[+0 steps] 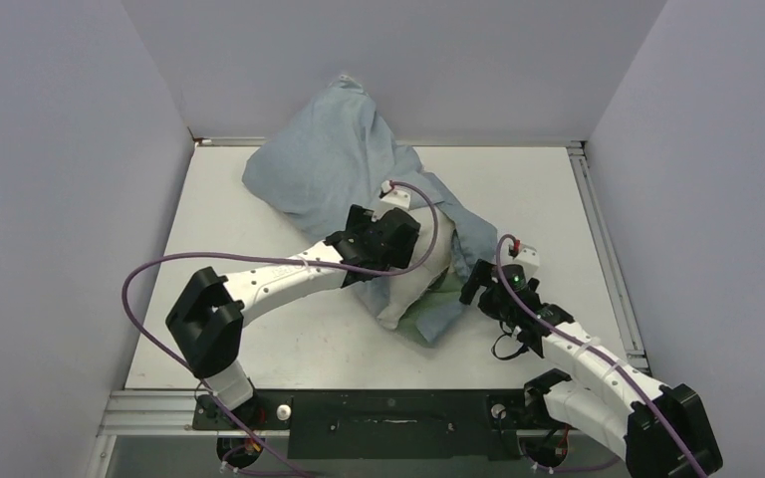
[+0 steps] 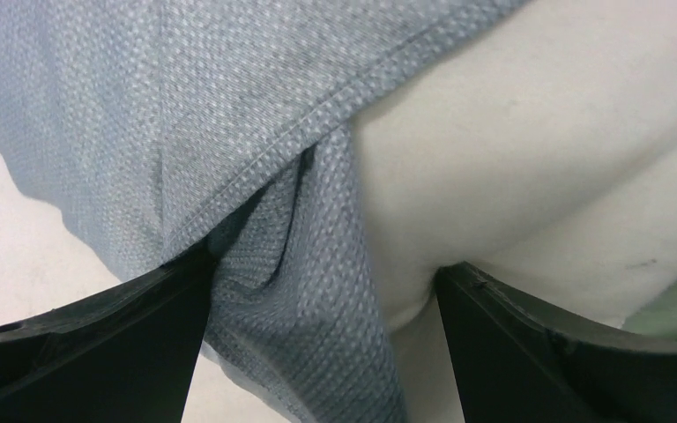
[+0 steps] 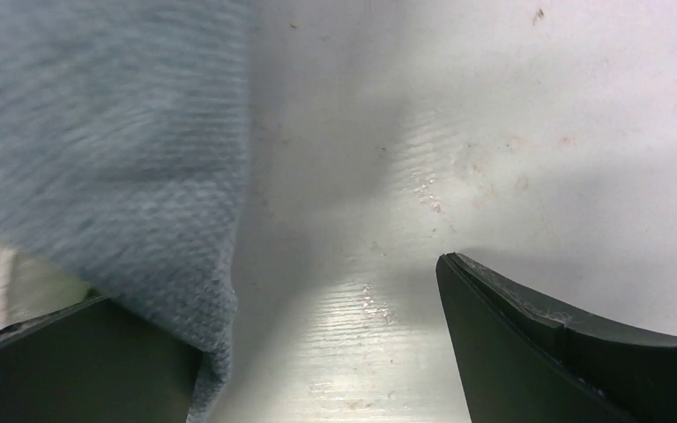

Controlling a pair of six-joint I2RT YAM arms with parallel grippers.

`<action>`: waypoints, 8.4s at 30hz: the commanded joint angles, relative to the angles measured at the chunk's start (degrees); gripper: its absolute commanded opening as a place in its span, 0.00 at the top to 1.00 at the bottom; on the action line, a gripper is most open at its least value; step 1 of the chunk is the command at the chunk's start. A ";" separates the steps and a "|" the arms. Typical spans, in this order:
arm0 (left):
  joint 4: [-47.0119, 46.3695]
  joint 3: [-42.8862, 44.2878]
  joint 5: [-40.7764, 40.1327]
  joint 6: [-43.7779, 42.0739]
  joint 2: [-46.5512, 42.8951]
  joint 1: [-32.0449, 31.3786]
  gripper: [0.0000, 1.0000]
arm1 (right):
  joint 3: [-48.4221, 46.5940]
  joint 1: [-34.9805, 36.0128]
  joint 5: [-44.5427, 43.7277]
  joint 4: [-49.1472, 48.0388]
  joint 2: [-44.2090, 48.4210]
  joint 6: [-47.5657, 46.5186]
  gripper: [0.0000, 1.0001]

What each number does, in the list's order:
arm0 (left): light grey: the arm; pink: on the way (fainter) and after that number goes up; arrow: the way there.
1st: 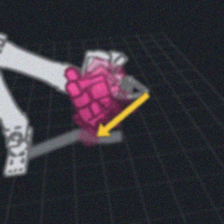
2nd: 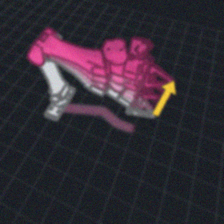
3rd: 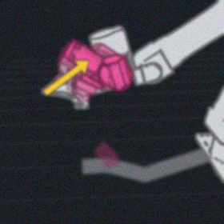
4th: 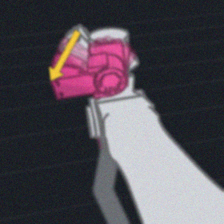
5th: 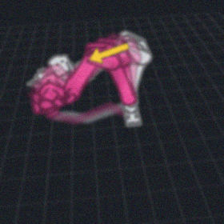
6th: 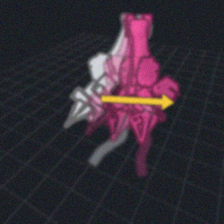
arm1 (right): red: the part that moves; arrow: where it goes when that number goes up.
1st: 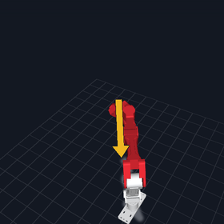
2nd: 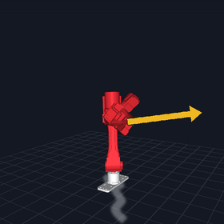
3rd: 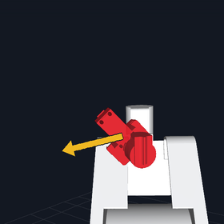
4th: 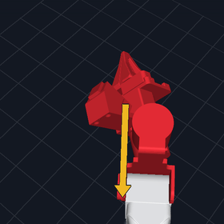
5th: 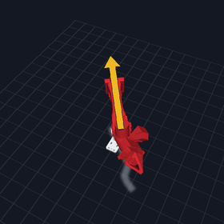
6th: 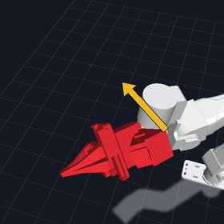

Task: Remove the pillowcase from the pillow

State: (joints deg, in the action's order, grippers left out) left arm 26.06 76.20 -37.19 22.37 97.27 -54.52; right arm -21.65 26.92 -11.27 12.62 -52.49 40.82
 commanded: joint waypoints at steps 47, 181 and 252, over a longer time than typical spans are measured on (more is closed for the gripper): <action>3.62 -11.74 3.30 -10.68 -15.27 12.71 0.04 | -30.53 -8.34 -4.50 -5.23 -30.31 -21.23 0.10; -12.30 -31.65 9.93 4.09 -31.18 10.32 0.92 | -21.69 18.62 15.77 -36.72 -13.87 -34.65 0.95; -17.63 -28.95 33.42 14.81 -28.08 29.23 0.04 | -20.77 4.77 58.76 -15.52 -24.82 -21.11 0.15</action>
State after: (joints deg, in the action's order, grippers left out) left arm 15.62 42.06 -11.44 37.87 64.77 -25.28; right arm -43.53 22.39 37.91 -1.02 -78.59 23.00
